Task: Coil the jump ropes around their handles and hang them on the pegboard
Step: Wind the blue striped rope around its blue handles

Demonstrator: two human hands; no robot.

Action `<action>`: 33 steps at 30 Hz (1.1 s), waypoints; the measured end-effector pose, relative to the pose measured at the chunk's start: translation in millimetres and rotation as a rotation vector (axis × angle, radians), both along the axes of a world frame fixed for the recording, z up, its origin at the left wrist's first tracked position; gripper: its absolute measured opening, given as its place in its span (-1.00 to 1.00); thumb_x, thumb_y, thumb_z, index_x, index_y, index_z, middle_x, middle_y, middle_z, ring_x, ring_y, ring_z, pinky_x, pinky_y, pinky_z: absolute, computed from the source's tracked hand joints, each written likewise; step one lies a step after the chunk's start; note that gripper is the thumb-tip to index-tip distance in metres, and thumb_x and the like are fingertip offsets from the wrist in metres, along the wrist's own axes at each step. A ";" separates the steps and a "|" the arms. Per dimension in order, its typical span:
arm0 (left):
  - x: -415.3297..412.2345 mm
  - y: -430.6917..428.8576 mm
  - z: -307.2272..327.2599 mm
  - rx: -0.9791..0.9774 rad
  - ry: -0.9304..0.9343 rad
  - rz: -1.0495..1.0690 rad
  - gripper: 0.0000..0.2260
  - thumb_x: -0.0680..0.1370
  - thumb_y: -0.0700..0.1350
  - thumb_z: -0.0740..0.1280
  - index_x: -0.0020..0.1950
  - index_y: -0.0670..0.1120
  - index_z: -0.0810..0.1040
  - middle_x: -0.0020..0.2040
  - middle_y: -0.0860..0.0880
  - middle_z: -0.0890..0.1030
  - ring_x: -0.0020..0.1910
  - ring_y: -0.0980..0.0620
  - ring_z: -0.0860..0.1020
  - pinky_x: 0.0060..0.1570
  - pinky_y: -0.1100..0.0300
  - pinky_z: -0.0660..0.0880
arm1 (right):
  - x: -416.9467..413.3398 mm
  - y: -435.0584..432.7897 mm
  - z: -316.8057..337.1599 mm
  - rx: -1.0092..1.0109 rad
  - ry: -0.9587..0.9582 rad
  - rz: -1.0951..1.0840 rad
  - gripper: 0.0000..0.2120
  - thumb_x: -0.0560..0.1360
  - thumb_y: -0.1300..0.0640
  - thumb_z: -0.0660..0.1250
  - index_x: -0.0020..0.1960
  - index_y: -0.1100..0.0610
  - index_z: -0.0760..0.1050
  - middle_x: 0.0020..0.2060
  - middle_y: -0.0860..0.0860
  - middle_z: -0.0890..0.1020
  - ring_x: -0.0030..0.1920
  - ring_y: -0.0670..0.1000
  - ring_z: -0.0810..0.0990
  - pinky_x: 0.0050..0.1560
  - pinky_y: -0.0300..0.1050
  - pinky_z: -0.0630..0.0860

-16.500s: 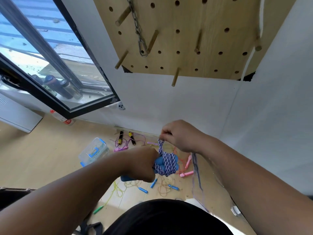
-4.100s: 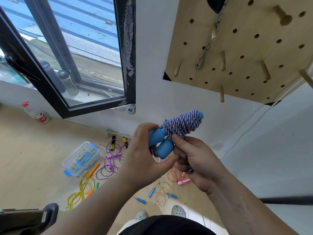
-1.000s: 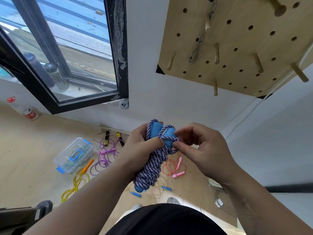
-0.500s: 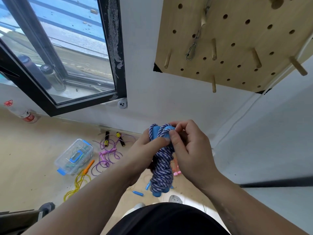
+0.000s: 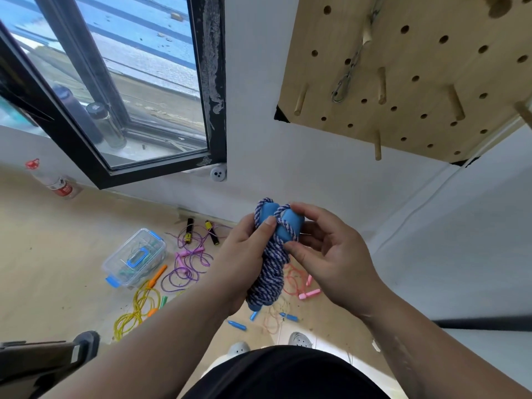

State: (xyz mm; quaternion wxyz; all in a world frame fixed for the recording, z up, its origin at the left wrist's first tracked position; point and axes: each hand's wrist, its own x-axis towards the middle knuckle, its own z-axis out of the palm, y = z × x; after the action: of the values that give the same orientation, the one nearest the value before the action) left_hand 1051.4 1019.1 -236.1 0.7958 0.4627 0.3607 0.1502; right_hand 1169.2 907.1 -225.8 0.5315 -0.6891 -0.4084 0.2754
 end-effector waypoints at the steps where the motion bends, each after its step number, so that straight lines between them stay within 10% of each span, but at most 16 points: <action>1: -0.5 0.0 -0.7 0.001 0.003 -0.010 -0.81 0.69 -0.01 0.23 0.22 0.02 0.60 0.08 -0.21 0.68 -0.08 -0.06 0.62 -0.03 -0.02 0.54 | 0.5 0.0 0.7 0.000 -0.013 0.019 -0.49 0.52 0.32 0.44 0.37 -0.08 0.48 0.29 -0.06 0.59 0.25 -0.05 0.62 0.25 -0.12 0.57; 10: 0.6 -7.6 13.7 0.109 -0.162 -0.124 -0.51 0.29 0.10 0.55 0.18 0.12 0.53 -0.14 0.01 0.63 -0.21 -0.08 0.62 -0.16 -0.05 0.62 | -1.0 19.7 23.9 0.210 0.020 -0.213 -0.71 0.63 0.32 0.29 0.17 -0.03 0.62 0.04 -0.12 0.72 0.10 -0.10 0.69 0.06 -0.26 0.59; 20: -2.2 -5.1 17.3 -0.101 -0.137 -0.101 -0.64 0.45 0.09 0.34 0.17 -0.04 0.51 -0.23 -0.24 0.57 -0.29 -0.18 0.57 -0.12 -0.17 0.50 | 0.5 17.2 24.5 0.212 -0.118 -0.278 -0.83 0.55 0.12 0.38 0.09 -0.11 0.56 -0.22 0.02 0.45 -0.23 0.06 0.48 -0.18 0.05 0.52; 24: -3.6 -8.9 19.5 0.092 -0.090 -0.093 -0.85 0.62 -0.06 0.31 0.18 0.01 0.52 -0.17 -0.16 0.58 -0.27 -0.08 0.60 -0.29 0.05 0.53 | 0.9 13.4 30.3 0.247 -0.043 -0.341 -0.81 0.54 0.28 0.44 -0.08 0.02 0.51 -0.36 0.16 0.43 -0.36 0.02 0.42 -0.33 -0.12 0.47; 33: -13.3 4.6 3.8 0.814 0.075 -0.092 -0.61 0.43 0.25 0.33 0.20 0.19 0.37 -0.01 0.17 0.57 -0.07 0.19 0.59 -0.10 0.24 0.55 | 2.8 3.1 33.8 0.130 0.210 -0.265 -0.90 0.50 0.35 0.44 -0.07 0.19 0.60 -0.25 0.05 0.70 -0.23 -0.02 0.67 -0.18 -0.15 0.63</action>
State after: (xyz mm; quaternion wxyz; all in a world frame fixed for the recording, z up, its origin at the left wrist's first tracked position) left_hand 1038.1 1023.8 -232.3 0.5399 0.7605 0.2794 0.2282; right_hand 1172.0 910.2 -192.0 0.6463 -0.6685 -0.2731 0.2467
